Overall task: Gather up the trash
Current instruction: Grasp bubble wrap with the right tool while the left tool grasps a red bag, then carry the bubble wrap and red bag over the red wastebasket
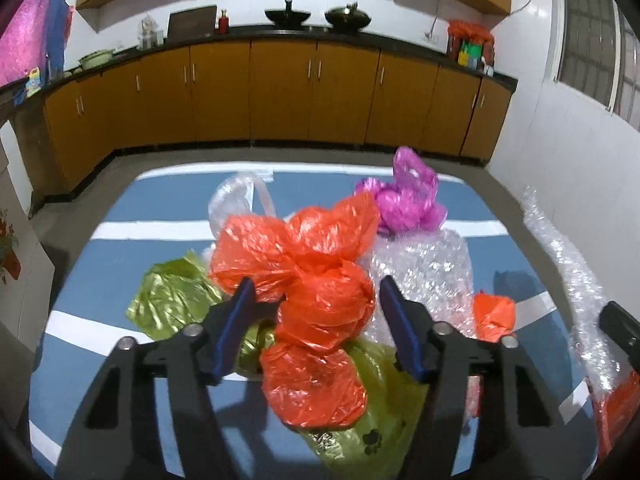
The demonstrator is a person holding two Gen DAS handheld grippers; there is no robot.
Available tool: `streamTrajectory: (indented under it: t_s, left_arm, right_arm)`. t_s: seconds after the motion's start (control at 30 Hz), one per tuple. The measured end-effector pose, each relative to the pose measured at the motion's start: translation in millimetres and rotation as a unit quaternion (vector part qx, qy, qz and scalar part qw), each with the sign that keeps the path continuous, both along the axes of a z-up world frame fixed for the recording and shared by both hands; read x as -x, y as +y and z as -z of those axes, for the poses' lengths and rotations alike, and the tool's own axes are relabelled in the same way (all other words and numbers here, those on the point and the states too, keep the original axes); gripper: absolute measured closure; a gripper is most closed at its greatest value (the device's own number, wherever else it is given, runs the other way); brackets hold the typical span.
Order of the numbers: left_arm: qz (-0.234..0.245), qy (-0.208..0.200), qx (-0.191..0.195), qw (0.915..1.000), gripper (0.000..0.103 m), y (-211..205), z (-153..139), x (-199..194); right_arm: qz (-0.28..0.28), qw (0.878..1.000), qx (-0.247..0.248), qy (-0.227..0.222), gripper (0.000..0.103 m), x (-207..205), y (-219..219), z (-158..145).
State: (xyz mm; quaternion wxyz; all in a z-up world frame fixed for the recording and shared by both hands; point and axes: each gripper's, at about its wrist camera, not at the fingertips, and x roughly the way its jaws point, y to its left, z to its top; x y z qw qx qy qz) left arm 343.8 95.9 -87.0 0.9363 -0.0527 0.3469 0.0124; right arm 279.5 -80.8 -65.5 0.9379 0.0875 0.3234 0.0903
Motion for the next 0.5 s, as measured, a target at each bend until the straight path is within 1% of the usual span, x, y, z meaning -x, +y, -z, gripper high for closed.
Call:
streamTrajectory:
  t_s: [0.03, 0.13, 0.2, 0.33, 0.5]
  left_arm:
    - [0.001, 0.004, 0.005, 1.0000, 0.052, 1, 2, -1]
    - [0.003, 0.005, 0.016, 0.9999, 0.066, 2, 3, -2]
    - [0.006, -0.003, 0.021, 0.9998, 0.070, 4, 1, 3]
    - [0.009, -0.026, 0.027, 0.9993, 0.074, 5, -9, 16]
    - [0.013, -0.046, 0.035, 0.9983, 0.074, 7, -27, 37]
  right_arm:
    - [0.000, 1.000, -0.001, 0.000, 0.097, 0, 0, 1]
    - [-0.001, 1.000, -0.004, 0.000, 0.097, 2, -1, 1]
    - [-0.002, 1.000, -0.006, -0.002, 0.097, 5, -2, 0]
    - [-0.003, 1.000, -0.008, -0.006, 0.097, 9, -5, -3]
    - [-0.003, 1.000, -0.011, -0.017, 0.097, 21, -9, -10]
